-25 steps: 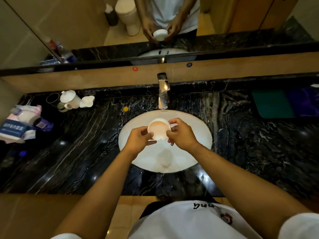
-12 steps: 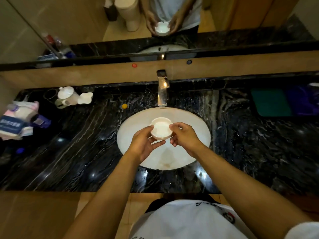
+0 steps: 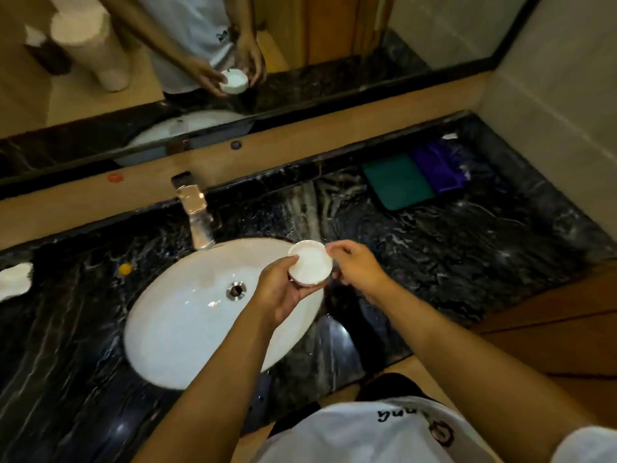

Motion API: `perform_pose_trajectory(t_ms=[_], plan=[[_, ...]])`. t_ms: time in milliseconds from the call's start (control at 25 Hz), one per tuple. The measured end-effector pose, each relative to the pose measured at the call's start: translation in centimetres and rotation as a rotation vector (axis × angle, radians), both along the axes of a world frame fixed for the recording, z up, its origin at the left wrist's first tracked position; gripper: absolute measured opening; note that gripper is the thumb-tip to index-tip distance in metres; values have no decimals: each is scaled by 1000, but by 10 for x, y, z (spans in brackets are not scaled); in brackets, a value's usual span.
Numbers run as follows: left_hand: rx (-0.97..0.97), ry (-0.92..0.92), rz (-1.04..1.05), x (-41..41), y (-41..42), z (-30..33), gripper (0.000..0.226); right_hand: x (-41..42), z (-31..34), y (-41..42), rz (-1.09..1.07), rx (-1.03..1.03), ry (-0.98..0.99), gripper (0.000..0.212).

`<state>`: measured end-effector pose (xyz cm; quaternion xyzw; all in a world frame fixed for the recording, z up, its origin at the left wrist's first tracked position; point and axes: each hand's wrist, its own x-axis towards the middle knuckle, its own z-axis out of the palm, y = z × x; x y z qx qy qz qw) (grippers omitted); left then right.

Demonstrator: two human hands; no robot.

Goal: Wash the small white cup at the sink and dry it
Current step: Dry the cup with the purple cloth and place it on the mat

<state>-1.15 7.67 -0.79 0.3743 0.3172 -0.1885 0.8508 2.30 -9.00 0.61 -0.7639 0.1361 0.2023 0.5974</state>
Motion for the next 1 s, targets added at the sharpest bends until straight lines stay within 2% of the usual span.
perform_pose_trajectory(t_ms=[160,360,480,560,680,760,880,920,1000], plan=[[45,36,-42,64,-72,1,40,68,-16,-87,-116,-181,-91,10],[22,108,63,149,-175,-9,39,179,-38,-213,-99,-568,-208,20],[33,135,108,198,-220,-10,41,239,-47,-253,-33,-797,-270,34],[86,123,104,226,-244,-12,44,269,-53,-270,59,-920,-219,54],[118,106,98,249,-266,-12,36,293,-63,-283,268,-1014,-97,78],[107,102,107,252,-271,-13,28,302,-69,-285,312,-1023,-101,77],[127,119,111,249,-273,-15,35,307,-70,-285,307,-961,-110,66],[137,126,113,246,-272,-15,38,306,-67,-286,278,-882,-100,63],[152,135,129,237,-267,-13,38,297,-56,-282,116,-581,-100,47]])
